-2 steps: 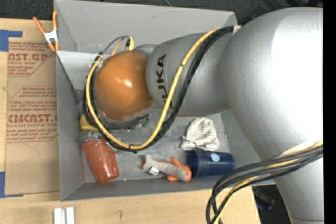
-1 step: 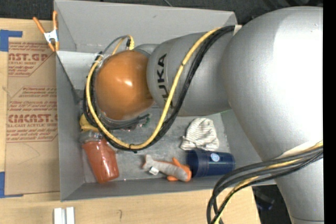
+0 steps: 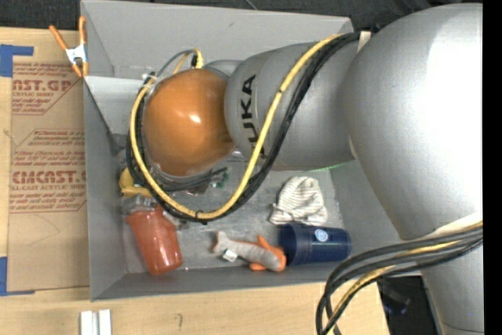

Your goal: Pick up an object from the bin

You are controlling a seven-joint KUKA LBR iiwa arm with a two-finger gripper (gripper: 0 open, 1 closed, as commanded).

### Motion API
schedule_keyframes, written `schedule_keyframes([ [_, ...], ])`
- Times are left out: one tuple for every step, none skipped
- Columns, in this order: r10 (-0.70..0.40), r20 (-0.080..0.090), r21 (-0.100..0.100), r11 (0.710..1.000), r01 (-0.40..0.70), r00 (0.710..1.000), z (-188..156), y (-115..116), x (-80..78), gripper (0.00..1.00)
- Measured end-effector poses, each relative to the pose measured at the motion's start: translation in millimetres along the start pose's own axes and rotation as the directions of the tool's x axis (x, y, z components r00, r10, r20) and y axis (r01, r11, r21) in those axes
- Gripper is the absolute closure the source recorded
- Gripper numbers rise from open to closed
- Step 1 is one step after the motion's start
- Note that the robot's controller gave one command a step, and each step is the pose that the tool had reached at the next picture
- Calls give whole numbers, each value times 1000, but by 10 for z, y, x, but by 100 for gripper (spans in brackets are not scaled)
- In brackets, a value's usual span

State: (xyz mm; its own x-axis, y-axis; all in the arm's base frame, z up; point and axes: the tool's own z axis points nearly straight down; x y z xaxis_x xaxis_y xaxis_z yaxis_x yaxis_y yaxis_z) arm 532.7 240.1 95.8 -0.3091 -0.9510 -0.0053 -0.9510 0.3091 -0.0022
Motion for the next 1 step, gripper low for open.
schedule_keyframes([
  [0, -3, -3, 1000, 0, 1000, -189, 2, -5, 100],
])
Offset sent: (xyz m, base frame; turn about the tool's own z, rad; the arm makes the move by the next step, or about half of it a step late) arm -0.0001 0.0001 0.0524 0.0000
